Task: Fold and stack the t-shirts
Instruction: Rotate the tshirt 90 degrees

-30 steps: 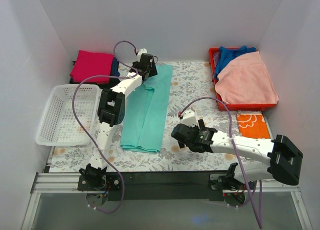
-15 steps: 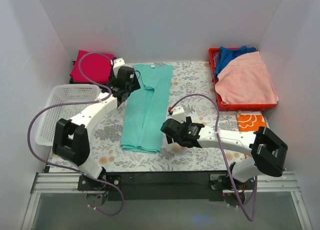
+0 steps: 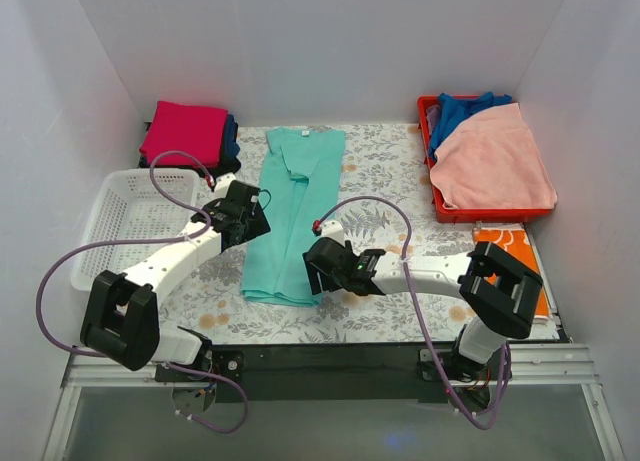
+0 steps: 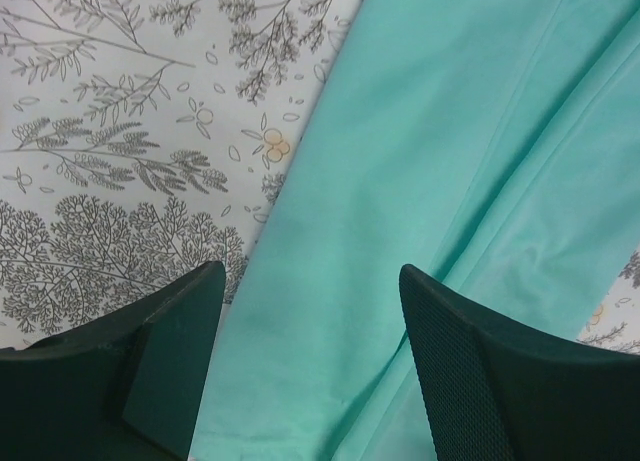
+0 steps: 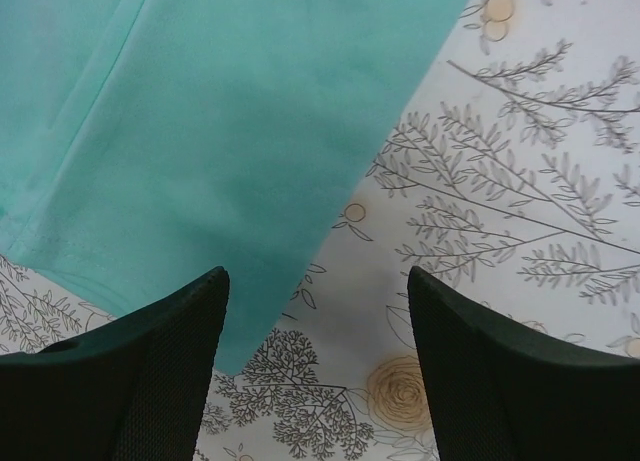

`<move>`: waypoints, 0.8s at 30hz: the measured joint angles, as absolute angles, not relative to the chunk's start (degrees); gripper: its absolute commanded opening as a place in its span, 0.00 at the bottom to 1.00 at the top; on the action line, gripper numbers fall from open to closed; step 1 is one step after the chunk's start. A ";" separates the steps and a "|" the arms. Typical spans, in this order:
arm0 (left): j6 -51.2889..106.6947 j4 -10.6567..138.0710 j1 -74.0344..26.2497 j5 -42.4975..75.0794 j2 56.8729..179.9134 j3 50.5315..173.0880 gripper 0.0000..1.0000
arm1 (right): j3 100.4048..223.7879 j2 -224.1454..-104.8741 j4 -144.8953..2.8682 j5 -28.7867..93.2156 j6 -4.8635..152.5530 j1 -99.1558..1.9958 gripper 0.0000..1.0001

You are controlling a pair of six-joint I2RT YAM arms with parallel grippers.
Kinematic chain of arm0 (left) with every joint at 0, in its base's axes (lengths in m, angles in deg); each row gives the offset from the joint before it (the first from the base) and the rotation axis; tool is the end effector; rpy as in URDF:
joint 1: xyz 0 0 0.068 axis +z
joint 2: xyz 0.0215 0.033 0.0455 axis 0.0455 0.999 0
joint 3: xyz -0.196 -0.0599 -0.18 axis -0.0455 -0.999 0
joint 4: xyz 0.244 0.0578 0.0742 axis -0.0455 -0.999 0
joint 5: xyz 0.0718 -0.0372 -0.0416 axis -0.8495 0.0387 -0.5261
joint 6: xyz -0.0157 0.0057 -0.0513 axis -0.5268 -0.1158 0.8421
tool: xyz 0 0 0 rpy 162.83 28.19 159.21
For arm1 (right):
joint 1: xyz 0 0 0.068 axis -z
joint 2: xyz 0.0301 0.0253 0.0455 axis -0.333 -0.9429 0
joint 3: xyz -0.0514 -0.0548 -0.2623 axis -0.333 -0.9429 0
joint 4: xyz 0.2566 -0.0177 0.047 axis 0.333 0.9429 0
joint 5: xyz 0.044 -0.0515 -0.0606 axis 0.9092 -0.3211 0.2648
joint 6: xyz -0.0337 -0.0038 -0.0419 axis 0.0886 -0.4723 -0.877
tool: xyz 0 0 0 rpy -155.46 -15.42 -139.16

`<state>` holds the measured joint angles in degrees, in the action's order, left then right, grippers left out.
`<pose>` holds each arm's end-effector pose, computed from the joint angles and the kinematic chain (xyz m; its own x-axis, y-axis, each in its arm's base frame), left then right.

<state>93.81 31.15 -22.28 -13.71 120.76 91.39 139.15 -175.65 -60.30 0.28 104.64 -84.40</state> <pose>0.2503 -0.1014 0.2286 -0.3620 -0.8325 -0.4194 -0.6950 0.5409 -0.4737 0.1507 0.2878 0.1852 -0.6970 -0.1773 -0.6948 -0.3665 0.9209 0.1326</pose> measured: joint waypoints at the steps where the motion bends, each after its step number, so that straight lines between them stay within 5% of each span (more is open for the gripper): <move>1: 94.16 30.75 -22.28 -13.29 120.76 91.08 0.69 | 139.15 -176.66 -60.98 1.42 104.77 -84.40 0.75; 18: 99.58 23.28 -22.28 -7.52 120.83 82.64 0.68 | 136.81 -177.77 -66.35 9.68 109.12 -86.02 0.62; 24: 100.61 21.42 -22.28 -7.37 119.91 81.75 0.68 | 136.44 -177.86 -66.64 10.64 111.08 -87.85 0.35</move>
